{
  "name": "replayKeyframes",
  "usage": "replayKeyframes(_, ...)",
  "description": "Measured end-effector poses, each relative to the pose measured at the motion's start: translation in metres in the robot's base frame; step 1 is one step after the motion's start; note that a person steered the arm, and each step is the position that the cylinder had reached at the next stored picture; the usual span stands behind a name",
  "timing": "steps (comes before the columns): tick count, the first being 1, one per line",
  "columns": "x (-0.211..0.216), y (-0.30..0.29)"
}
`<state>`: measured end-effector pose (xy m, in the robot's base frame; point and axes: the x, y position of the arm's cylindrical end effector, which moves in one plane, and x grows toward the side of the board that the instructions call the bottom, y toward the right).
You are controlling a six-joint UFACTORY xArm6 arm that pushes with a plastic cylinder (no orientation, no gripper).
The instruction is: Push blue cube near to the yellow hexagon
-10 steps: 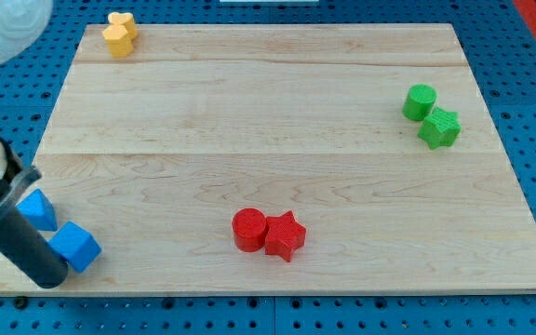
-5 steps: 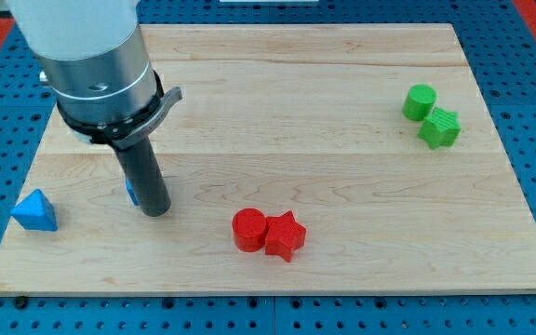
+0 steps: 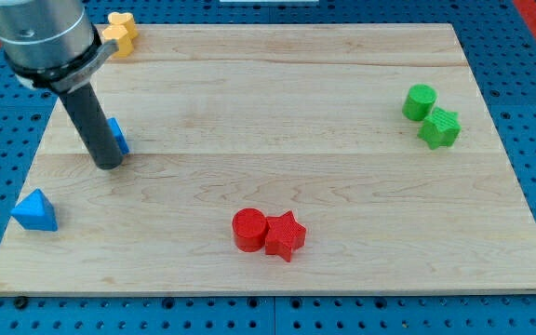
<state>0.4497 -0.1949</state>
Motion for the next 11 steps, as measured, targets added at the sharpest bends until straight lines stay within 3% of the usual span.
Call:
replayKeyframes(4, -0.102, -0.034)
replayKeyframes(7, -0.107, 0.004)
replayKeyframes(9, -0.152, 0.003)
replayKeyframes(11, -0.156, -0.002)
